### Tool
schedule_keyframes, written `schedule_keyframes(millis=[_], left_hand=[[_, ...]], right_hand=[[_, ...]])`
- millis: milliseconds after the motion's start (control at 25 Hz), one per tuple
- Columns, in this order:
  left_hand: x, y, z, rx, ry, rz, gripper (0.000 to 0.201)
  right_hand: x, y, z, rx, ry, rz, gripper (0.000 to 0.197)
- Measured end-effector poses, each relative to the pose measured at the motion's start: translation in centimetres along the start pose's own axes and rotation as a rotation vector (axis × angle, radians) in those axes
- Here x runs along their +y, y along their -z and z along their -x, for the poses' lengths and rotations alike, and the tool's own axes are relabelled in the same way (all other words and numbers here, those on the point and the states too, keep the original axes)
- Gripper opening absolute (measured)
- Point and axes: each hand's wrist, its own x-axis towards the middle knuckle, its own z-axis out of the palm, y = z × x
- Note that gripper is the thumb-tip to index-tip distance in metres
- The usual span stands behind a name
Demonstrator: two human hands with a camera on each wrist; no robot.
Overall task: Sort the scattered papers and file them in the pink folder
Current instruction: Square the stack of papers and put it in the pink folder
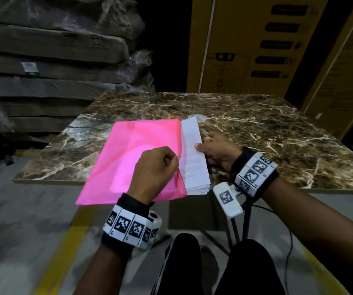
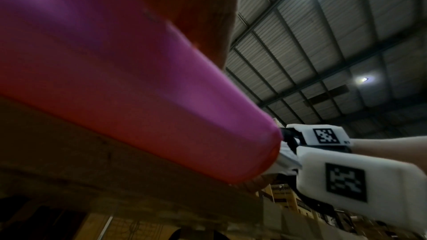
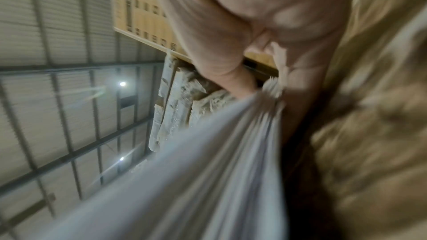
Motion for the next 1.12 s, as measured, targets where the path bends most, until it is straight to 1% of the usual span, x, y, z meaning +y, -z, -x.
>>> schedule_keyframes(millis=[40,120,240,320,400,520,600,720,800,960,1120], left_hand=[[0.0,-0.2,0.0,-0.004,-0.017,-0.005,0.013],[-0.1,-0.5,0.0,-0.013,-0.028,0.001,0.014],[-0.3,-0.7,-0.3,-0.039,-0.035,0.013,0.014],[-0.6,-0.8,-0.3,-0.049,-0.042,0.031,0.014],[-1.0,-0.8,-0.3,-0.044,-0.05,0.047,0.013],[-1.7,-0.6,-0.4,-0.007,-0.054,0.066,0.012],[-2.2,-0.3,-0.4,0.019,-0.038,0.076,0.012],[-2.2,-0.3,-0.4,0.039,-0.034,0.082,0.013],[-2.3,-0.5,-0.4,0.041,-0.026,0.079,0.014],[-2.3,-0.3,-0.5,-0.015,-0.002,0.091,0.018],[-1.0,0.8,-1.0,-0.133,0.016,0.055,0.019]], right_hand=[[0.2,0.4,0.3,0.01,-0.018,-0.009,0.061],[0.6,0.8,0.4,0.045,-0.04,-0.03,0.069],[0.6,-0.1,-0.2,0.116,-0.022,-0.061,0.079],[0.4,-1.4,-0.7,0.107,-0.014,-0.056,0.084],[0.2,-3.1,-0.9,0.067,-0.028,-0.029,0.087],[-0.5,-5.0,-1.3,0.031,-0.057,0.003,0.078],[-0.9,-5.5,-1.4,-0.008,-0.078,0.016,0.074],[-1.3,-5.5,-1.5,-0.029,-0.094,0.051,0.068],[-1.4,-5.4,-1.5,-0.037,-0.094,0.058,0.07],[-1.1,-4.7,-1.7,-0.035,-0.053,0.064,0.085],[-1.3,-3.3,-1.5,-0.077,-0.054,0.127,0.08]])
